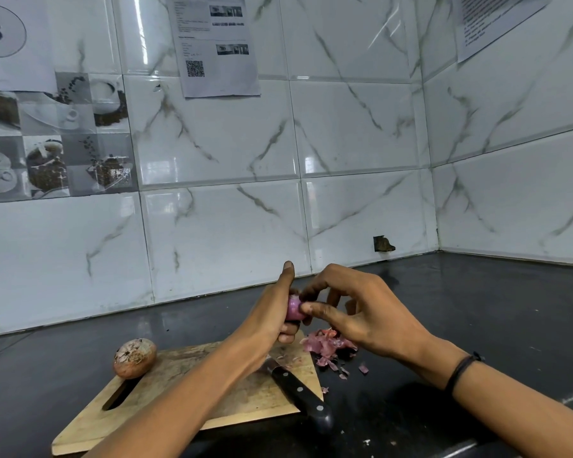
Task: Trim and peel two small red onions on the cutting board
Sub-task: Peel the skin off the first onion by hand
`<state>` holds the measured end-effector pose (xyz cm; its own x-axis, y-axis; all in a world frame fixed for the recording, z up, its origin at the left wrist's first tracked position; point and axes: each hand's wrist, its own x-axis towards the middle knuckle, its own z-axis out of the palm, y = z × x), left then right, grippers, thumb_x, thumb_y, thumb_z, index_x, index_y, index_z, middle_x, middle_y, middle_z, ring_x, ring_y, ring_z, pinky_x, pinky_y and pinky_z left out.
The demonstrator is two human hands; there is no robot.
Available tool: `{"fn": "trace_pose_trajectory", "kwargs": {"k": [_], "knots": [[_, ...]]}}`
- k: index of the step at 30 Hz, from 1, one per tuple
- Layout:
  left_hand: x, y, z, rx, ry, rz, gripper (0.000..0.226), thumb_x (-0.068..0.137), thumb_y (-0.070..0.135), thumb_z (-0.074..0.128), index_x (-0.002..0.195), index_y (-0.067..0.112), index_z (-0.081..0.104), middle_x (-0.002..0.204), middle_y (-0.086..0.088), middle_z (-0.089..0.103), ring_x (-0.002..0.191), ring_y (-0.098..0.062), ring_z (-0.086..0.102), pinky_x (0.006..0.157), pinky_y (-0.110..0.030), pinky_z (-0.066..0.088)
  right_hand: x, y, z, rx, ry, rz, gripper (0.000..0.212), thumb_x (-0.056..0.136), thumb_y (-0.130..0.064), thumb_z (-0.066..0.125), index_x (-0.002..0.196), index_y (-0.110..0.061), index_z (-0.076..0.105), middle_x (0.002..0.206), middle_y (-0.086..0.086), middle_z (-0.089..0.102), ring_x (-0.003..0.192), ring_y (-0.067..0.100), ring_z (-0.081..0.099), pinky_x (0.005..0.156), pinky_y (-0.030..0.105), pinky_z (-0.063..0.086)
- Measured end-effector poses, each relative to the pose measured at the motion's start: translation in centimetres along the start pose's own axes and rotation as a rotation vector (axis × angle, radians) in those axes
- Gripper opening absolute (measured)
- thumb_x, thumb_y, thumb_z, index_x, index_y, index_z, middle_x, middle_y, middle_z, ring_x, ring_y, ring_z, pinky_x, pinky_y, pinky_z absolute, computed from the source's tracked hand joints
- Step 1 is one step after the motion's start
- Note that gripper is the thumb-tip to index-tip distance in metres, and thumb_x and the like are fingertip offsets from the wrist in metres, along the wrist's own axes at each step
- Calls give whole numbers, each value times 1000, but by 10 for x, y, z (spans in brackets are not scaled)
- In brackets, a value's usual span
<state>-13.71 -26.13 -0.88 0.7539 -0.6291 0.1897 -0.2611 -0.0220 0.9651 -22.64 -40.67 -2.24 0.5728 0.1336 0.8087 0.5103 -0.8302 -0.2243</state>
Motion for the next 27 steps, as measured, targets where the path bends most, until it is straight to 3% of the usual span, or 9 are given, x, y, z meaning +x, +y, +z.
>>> {"fn": "trace_pose_trajectory", "kwargs": {"k": [5, 8, 11, 15, 23, 27], "knots": [[2, -3, 0, 12, -11, -6, 64, 103, 63, 23, 72, 14, 50, 56, 0, 37, 40, -8, 21, 40, -20, 23, 1, 4, 4, -88, -32, -20, 4, 96, -28, 68, 99, -24, 68, 93, -14, 63, 84, 9, 62, 64, 16, 42], [1, -3, 1, -33, 17, -33, 66, 104, 60, 24, 75, 9, 53, 46, 2, 44, 35, -7, 24, 37, -21, 27, 1, 6, 7, -181, -88, -90, 5, 99, -31, 61, 103, -28, 61, 97, -16, 57, 85, 6, 57, 67, 34, 51], [2, -2, -1, -107, 46, -50, 66, 104, 60, 27, 66, 10, 49, 45, 1, 39, 36, -9, 23, 38, -22, 26, -1, 4, 8, -261, -136, -154, 11, 100, -33, 54, 104, -23, 57, 98, -13, 54, 83, 9, 55, 64, 42, 51], [5, 0, -6, -151, 111, -52, 67, 104, 60, 28, 65, 11, 53, 47, -1, 39, 38, -10, 22, 40, -21, 21, -3, 1, 8, -329, -171, -174, 15, 101, -35, 54, 107, -22, 57, 99, -12, 54, 81, 10, 54, 63, 40, 50], [6, 1, -12, -222, 102, -29, 72, 105, 57, 26, 68, 7, 61, 63, -17, 65, 34, -11, 25, 37, -18, 23, -3, 2, 1, -285, -83, -41, 15, 93, -35, 53, 106, -32, 62, 99, -19, 61, 78, 8, 61, 66, 37, 53], [6, 0, -11, -313, 80, -60, 67, 106, 56, 28, 77, 4, 60, 71, -25, 68, 34, -12, 30, 38, -20, 28, -3, 5, 3, -290, -24, 22, 29, 101, -52, 39, 103, -35, 62, 89, -17, 67, 78, 6, 62, 65, 40, 54]]}}
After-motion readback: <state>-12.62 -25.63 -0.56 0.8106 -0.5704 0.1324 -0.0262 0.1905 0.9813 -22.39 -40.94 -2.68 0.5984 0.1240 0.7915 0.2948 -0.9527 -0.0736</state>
